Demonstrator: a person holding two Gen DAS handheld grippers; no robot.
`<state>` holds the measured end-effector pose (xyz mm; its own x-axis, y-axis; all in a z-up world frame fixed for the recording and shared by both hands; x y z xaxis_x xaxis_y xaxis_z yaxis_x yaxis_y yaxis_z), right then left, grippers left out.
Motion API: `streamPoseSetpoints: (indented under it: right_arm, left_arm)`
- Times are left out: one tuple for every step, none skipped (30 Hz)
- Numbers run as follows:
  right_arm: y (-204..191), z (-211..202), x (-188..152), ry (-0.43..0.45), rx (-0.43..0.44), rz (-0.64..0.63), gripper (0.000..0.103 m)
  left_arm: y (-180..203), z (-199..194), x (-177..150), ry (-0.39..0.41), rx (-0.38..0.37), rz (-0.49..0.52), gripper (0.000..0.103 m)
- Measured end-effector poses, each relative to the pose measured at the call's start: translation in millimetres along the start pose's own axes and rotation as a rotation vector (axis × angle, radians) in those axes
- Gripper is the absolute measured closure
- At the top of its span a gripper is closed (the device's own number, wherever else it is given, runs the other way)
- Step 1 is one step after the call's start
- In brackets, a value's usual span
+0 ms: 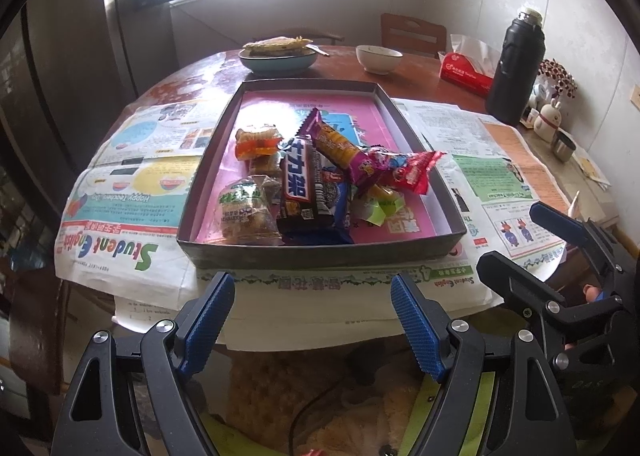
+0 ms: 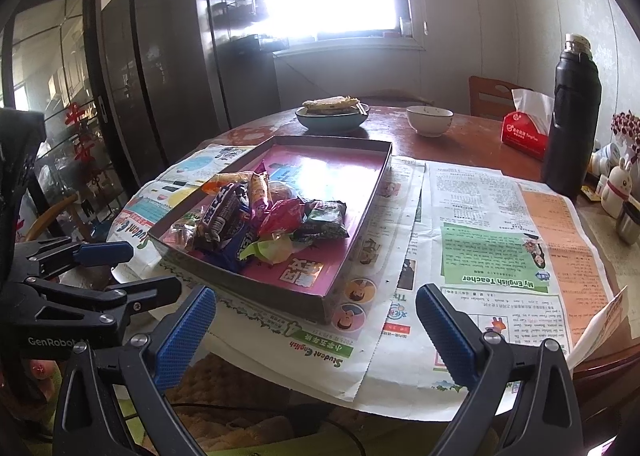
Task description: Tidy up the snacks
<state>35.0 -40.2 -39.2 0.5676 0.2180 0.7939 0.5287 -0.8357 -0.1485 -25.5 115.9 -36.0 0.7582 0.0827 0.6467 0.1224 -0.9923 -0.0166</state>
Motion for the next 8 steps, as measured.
streamPoseSetpoints:
  right_arm:
    - [1.1,2.2,1.0,-0.004,0.007,0.007,0.002]
    - [3.4,5.2,2.8,-0.008,0.012,0.021,0.002]
    - [5.8,7.6,4.9,-0.010,0.014,0.031,0.002]
    - [9.1,11.0,8.0,-0.013,0.020,0.045,0.002]
    - [14.3,14.7,12.3,-0.015,0.019,0.065,0.002]
    - [20.0,17.4,17.4,-0.013,0.014,0.082,0.002]
    - [28.7,21.5,25.7,-0.008,0.016,0.105,0.002]
    - [36.6,24.0,32.5,-0.002,0.008,0.121,0.002]
  left_arm:
    - [-2.6,1.3,0.9,0.000,0.001,-0.004,0.021]
    - [-4.9,2.2,1.5,-0.001,0.005,-0.007,0.021]
    - [-8.4,3.2,3.0,0.002,0.012,-0.011,0.021]
    - [-12.1,3.8,4.7,0.004,0.019,-0.015,0.021]
    - [-17.3,4.7,7.4,0.006,0.024,-0.020,0.021]
    - [-25.5,5.6,11.0,0.007,0.031,-0.037,0.021]
    - [-35.4,5.6,15.9,0.015,0.041,-0.058,0.021]
    - [-48.3,5.9,23.0,0.027,0.053,-0.079,0.021]
Point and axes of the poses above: each gripper's, at about its wrist camera, not at the fingertips, and z roughly the way its jaws point, y to its right, x to its top, the point moved 5 cm from there along z, roughly the way its jaws point, and after that the axes turned 4 degrees about z, right-handed, at the moved point
